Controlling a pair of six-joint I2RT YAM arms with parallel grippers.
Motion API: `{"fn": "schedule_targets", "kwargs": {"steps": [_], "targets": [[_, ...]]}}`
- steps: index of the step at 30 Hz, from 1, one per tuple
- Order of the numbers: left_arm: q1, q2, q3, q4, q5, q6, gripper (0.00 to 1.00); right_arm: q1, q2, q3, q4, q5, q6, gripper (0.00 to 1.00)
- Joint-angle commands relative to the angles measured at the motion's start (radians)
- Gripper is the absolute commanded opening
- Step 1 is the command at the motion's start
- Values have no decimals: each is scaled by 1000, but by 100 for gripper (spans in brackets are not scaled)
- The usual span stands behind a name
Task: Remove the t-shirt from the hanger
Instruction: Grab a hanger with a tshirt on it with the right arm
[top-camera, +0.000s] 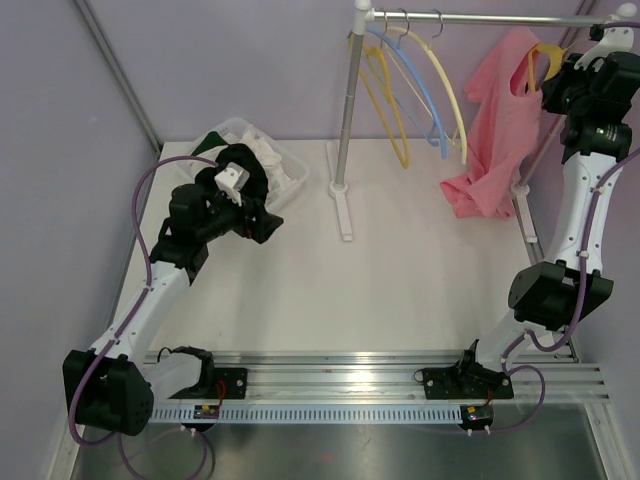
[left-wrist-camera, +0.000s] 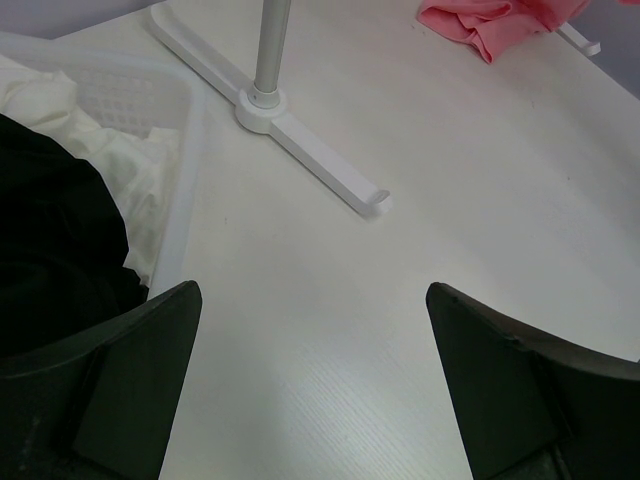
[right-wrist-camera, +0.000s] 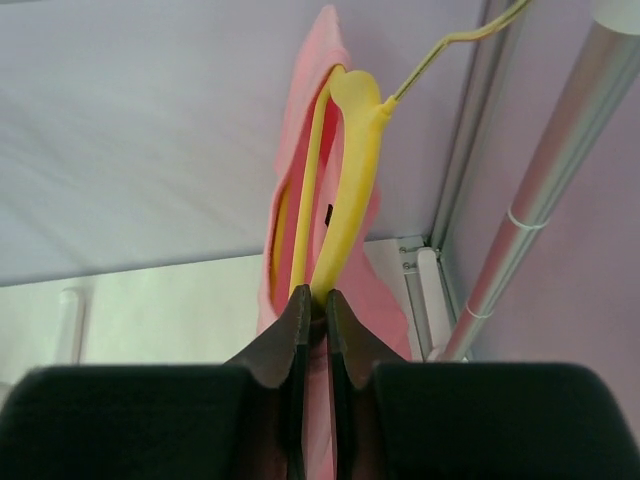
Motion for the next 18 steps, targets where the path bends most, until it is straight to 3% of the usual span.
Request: {"fn": "schedule_targets", "kwargs": {"steps": [1, 6, 18], "targets": [[-5, -19, 11, 39, -17, 15, 99, 21, -54, -12, -11, -207, -16, 0], [-10, -22, 9, 38, -18, 40, 99, 38, -50, -4, -51, -304, -59, 0], [-24, -34, 6, 35, -19, 49, 99, 127, -43, 22, -130, -299, -162, 0]]}}
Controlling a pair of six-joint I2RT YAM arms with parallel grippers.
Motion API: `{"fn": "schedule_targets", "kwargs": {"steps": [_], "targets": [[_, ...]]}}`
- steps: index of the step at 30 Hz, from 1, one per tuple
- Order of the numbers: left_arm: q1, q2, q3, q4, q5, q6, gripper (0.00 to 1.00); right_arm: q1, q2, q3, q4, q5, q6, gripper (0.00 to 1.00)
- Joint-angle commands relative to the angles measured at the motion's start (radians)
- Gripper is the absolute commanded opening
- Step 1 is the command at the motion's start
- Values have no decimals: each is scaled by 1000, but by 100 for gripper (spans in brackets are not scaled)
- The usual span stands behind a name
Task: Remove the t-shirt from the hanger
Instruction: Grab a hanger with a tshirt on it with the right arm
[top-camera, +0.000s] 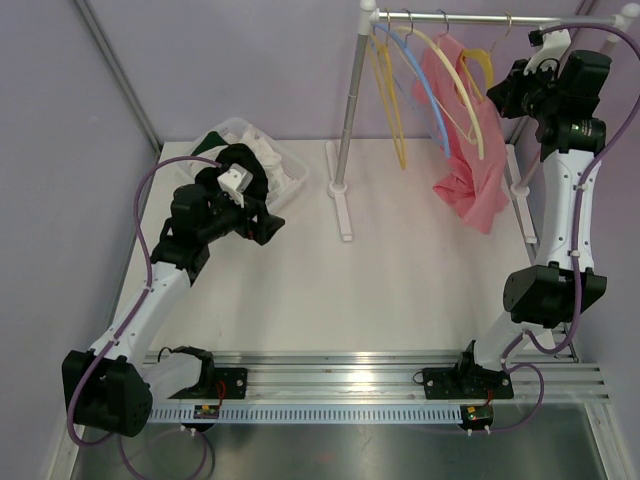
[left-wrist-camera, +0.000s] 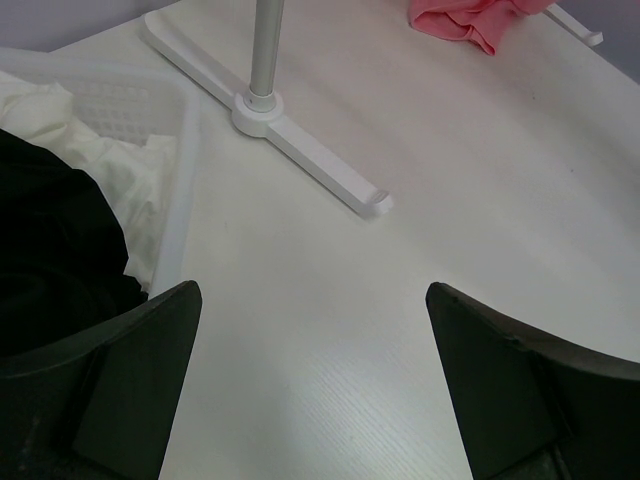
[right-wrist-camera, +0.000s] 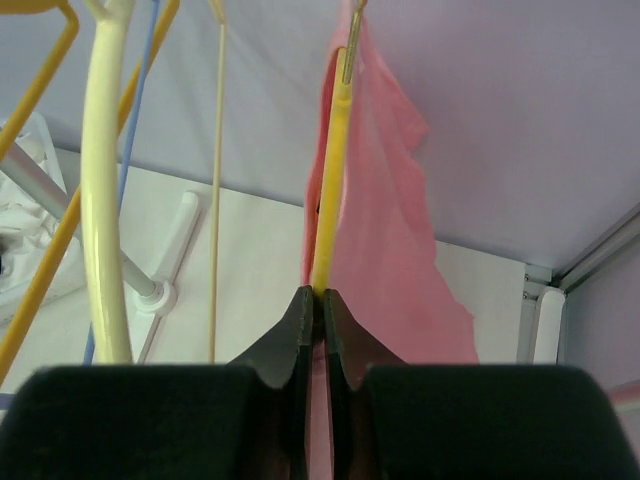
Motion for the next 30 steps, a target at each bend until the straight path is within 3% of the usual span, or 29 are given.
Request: {"fn": "schedule_targets", "kwargs": {"steps": [1, 4, 5, 6, 9, 16, 22, 26, 30], "targets": [[-6, -33, 6, 34, -13, 19, 99, 7, -39, 16, -43, -27, -36, 0], [-9, -34, 5, 36, -14, 21, 99, 7, -48, 5, -34, -1, -32, 1], [-9, -36, 5, 34, -13, 24, 99, 7, -48, 5, -34, 0, -31, 8], [-11, -34, 6, 34, -14, 24, 99, 7, -49, 4, -28, 8, -26, 23], [-12, -33, 6, 36, -16, 24, 99, 7, -52, -1, -9, 34, -6, 25], [-15, -31, 6, 31, -18, 27, 99, 7, -72, -44, 89, 54, 26, 52], [-22, -34, 6, 28, -18, 32, 99, 7, -86, -85, 196, 91, 60, 55], [-23, -39, 3, 28, -16, 32, 99, 7, -100, -141, 316, 122, 92, 62], [-25, -43, 3, 26, -16, 35, 99, 7, -88, -148, 380, 131, 106, 61]]}}
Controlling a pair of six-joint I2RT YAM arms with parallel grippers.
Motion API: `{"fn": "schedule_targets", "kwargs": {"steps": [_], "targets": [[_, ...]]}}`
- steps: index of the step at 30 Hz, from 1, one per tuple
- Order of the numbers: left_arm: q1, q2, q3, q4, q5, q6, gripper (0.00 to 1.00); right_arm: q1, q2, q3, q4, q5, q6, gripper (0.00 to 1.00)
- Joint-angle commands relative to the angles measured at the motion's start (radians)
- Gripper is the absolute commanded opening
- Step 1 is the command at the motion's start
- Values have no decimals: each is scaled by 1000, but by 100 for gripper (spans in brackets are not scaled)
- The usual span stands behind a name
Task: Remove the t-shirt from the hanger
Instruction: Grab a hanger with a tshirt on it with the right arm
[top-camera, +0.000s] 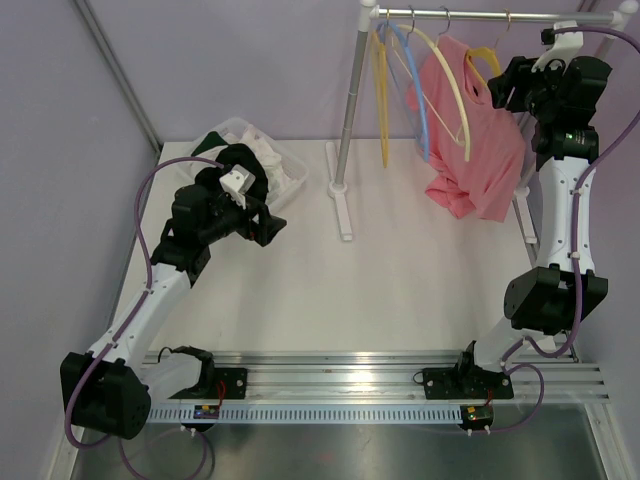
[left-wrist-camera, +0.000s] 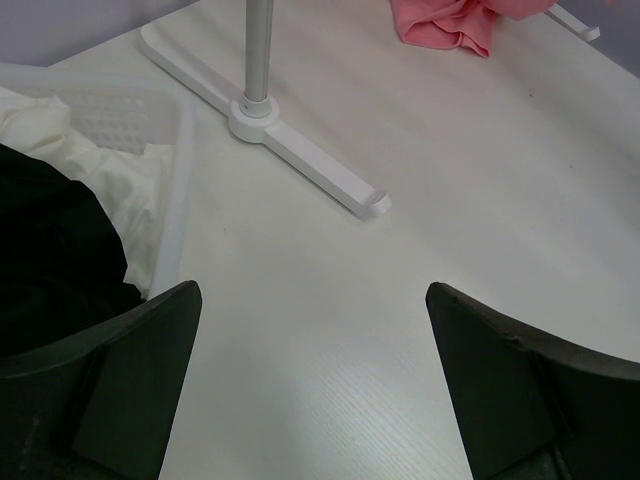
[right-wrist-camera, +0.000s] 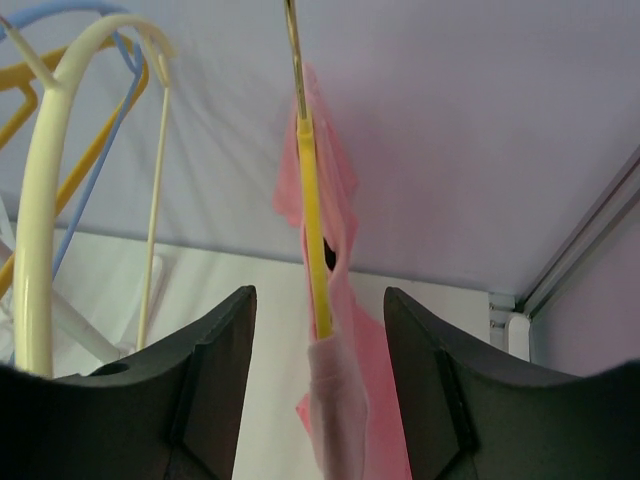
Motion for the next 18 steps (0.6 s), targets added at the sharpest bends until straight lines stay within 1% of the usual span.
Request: {"fn": "schedule_targets", "kwargs": {"steps": [1, 5, 9, 18], "targets": [[-6, -33, 3, 27, -8, 16, 99, 4, -35, 2, 142, 31, 33, 61], [-8, -34, 3, 25, -5, 16, 99, 4, -15, 14, 186, 5, 68, 60], [-8, -36, 5, 24, -8, 16, 99, 4, 40, 80, 176, -28, 108, 59], [-11, -34, 5, 24, -10, 19, 99, 6, 114, 138, 186, -36, 142, 57]]}}
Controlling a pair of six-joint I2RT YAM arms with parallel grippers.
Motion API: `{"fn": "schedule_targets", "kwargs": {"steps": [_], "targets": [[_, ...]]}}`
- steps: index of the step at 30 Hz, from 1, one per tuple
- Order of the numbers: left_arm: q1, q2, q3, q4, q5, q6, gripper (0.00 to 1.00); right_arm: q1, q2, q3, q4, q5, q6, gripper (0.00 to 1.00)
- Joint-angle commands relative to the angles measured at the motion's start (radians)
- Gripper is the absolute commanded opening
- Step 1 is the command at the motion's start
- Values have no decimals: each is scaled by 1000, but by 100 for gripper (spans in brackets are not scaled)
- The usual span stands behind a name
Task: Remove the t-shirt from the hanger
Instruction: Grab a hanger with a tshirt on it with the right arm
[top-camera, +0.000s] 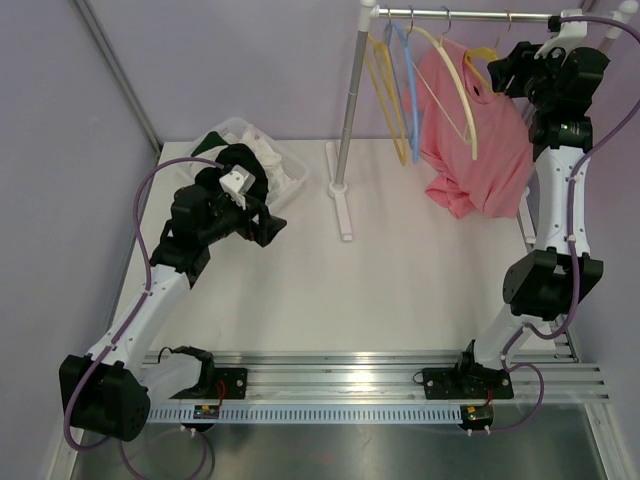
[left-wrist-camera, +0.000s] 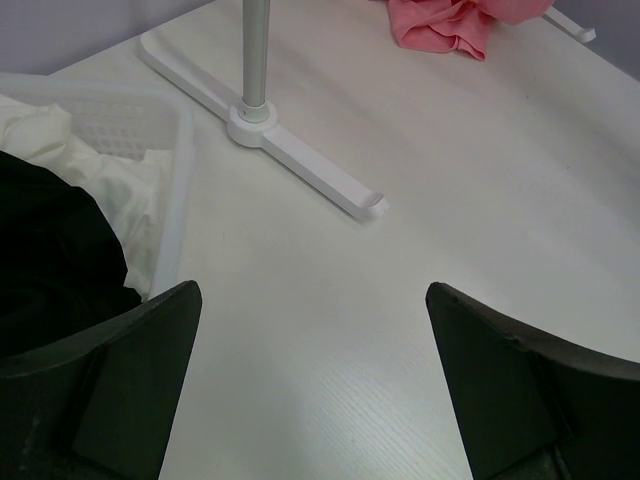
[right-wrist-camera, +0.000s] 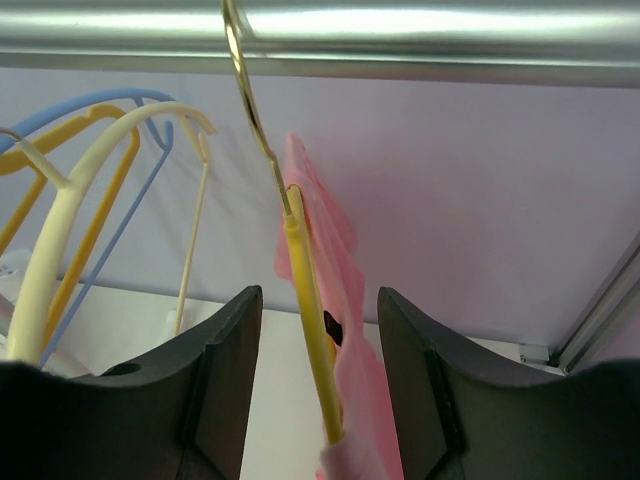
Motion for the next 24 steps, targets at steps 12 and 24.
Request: {"fn": "schedule_targets", "kwargs": {"steps": [12, 24], "targets": [[-10, -19, 5, 24, -17, 20, 99, 16, 64, 117, 20, -30, 31, 34], [-14, -18, 5, 22, -18, 24, 99, 24, 31, 123, 36, -38, 46, 0]]}}
